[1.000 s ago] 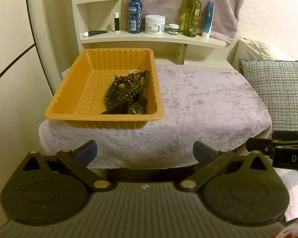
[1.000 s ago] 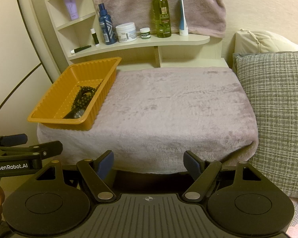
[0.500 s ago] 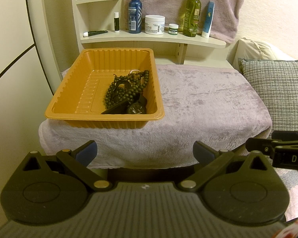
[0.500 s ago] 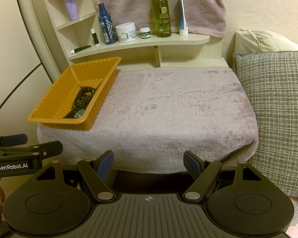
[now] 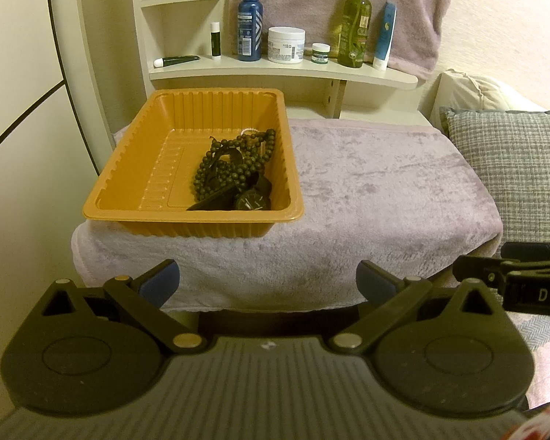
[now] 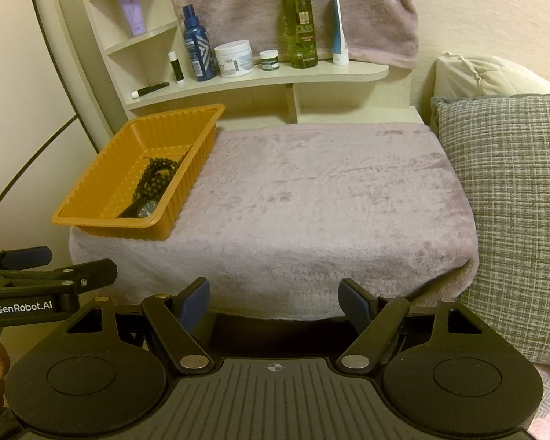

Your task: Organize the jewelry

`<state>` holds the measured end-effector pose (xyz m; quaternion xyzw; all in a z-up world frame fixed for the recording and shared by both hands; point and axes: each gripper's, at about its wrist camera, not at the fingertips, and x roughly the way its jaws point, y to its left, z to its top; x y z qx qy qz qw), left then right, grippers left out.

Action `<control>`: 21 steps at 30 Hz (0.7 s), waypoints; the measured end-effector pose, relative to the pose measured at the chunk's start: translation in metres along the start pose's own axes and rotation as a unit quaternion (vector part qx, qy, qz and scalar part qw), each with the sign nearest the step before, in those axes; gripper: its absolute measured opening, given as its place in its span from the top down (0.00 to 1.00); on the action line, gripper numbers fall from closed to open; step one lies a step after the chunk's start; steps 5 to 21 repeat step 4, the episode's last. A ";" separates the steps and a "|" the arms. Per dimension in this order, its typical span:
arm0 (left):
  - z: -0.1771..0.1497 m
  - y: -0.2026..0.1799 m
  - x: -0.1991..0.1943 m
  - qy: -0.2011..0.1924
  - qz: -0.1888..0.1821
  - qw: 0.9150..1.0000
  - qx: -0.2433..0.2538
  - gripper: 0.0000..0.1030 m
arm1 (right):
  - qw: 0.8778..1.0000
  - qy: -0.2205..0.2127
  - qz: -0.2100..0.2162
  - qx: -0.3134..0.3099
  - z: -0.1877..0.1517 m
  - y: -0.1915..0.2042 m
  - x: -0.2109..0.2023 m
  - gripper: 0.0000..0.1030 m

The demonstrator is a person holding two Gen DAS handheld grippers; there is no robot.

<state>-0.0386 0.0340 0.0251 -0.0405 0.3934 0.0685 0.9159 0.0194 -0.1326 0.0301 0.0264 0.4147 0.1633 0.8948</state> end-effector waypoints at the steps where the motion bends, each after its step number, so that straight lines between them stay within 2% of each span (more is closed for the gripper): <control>1: 0.000 0.000 0.000 -0.001 0.000 1.000 -0.001 0.01 | 1.000 0.000 0.000 0.000 0.000 0.000 0.000 0.25; 21: 0.001 0.001 -0.002 -0.008 0.000 1.000 -0.005 0.01 | 1.000 0.001 0.000 0.000 0.000 0.000 0.001 0.26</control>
